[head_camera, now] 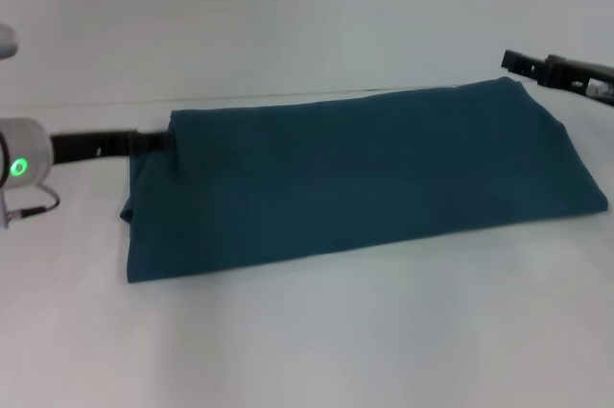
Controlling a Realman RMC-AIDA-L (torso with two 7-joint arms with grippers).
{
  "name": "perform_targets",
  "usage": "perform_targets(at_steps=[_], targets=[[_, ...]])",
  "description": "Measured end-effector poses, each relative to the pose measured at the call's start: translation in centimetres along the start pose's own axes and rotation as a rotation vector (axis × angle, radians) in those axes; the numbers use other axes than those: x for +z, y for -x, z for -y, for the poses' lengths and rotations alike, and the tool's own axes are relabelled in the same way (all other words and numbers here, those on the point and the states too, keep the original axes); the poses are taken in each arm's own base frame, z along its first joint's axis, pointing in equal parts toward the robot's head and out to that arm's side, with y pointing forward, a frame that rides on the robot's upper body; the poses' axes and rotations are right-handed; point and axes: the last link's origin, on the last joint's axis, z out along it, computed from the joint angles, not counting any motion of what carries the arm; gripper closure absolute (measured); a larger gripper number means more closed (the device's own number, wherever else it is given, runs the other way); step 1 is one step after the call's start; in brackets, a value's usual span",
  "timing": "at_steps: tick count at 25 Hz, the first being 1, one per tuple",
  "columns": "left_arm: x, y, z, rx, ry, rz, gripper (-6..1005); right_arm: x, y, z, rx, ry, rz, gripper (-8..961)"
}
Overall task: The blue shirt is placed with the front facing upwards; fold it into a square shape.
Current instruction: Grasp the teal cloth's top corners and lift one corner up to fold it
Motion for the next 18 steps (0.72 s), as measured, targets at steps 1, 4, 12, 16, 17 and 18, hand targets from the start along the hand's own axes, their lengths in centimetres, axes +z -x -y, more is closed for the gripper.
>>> perform_targets(at_steps=[1, 4, 12, 16, 17, 18], targets=[[-0.3, 0.2, 0.2, -0.041, 0.004, 0.037, 309, -0.2, -0.5, 0.0, 0.014, 0.012, -0.001, 205], [-0.8, 0.4, 0.9, -0.091, -0.038, 0.12, 170, -0.7, -1.4, 0.3, 0.038, 0.026, -0.008, 169], [-0.4, 0.9, 0.6, -0.099, -0.072, 0.207, 121, -1.1, -2.3, 0.1, 0.028, 0.056, -0.025, 144], [0.0, 1.4, 0.7, -0.089, -0.089, 0.218, 120, -1.1, -2.5, -0.1, 0.027, 0.065, -0.031, 144], [0.1, 1.6, 0.7, -0.088, -0.091, 0.223, 120, -1.1, -2.5, -0.1, 0.026, 0.066, -0.032, 144], [0.2, 1.7, 0.7, -0.089, -0.091, 0.227, 120, -1.0, -2.6, -0.2, 0.025, 0.068, -0.035, 144]])
